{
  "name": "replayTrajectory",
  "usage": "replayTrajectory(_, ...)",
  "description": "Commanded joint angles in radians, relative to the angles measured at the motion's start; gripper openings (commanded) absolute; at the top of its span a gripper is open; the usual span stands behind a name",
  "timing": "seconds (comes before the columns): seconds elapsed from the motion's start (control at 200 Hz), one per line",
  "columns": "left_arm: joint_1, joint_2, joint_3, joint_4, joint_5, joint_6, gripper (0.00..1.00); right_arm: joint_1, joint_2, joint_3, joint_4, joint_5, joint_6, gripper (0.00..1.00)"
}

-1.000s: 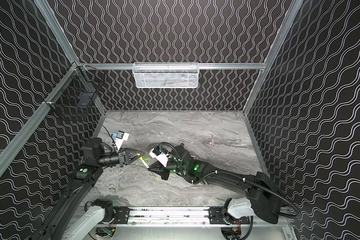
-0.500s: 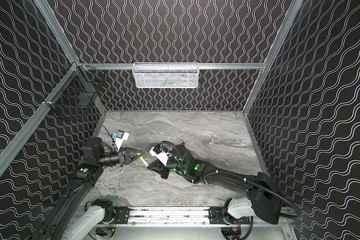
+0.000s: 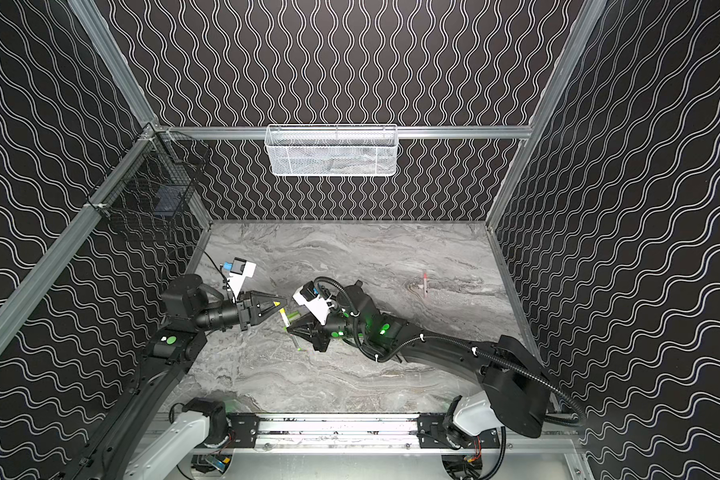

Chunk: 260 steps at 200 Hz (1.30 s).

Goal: Insert the pens into the pen caps
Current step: 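Align the marker tip under the yellow cap held by the left gripper, then push the white marker up into the yellow cap with the right gripper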

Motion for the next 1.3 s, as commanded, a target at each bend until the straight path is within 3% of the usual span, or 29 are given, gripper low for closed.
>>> replayTrajectory(0.0,-0.006,0.005,0.002,-0.028,0.042,-0.004,0.02,-0.001,0.002,0.038,0.151,0.041,0.008,0.12)
replayTrajectory(0.12,-0.007,0.008,0.003,-0.031,0.045,-0.002,0.05,-0.001,0.007,0.06,0.131,0.034,-0.013,0.12)
replayTrajectory(0.606,-0.033,0.036,0.038,-0.16,-0.005,0.094,0.04,0.0,-0.003,0.093,0.018,0.077,-0.082,0.12)
replayTrajectory(0.756,-0.053,0.05,0.049,-0.191,-0.017,0.117,0.12,0.0,-0.005,0.109,-0.004,0.083,-0.1,0.12)
replayTrajectory(0.891,-0.056,0.037,0.052,-0.202,-0.038,0.117,0.42,-0.001,-0.002,0.136,-0.014,0.08,-0.108,0.12)
replayTrajectory(0.961,-0.056,0.033,0.055,-0.205,-0.043,0.121,0.5,0.0,0.0,0.14,-0.015,0.077,-0.106,0.12)
replayTrajectory(1.206,-0.055,0.016,0.066,-0.229,-0.077,0.137,0.53,0.001,0.008,0.146,-0.027,0.06,-0.102,0.12)
replayTrajectory(1.296,-0.055,-0.001,0.07,-0.24,-0.099,0.146,0.46,0.001,0.015,0.151,-0.041,0.051,-0.102,0.12)
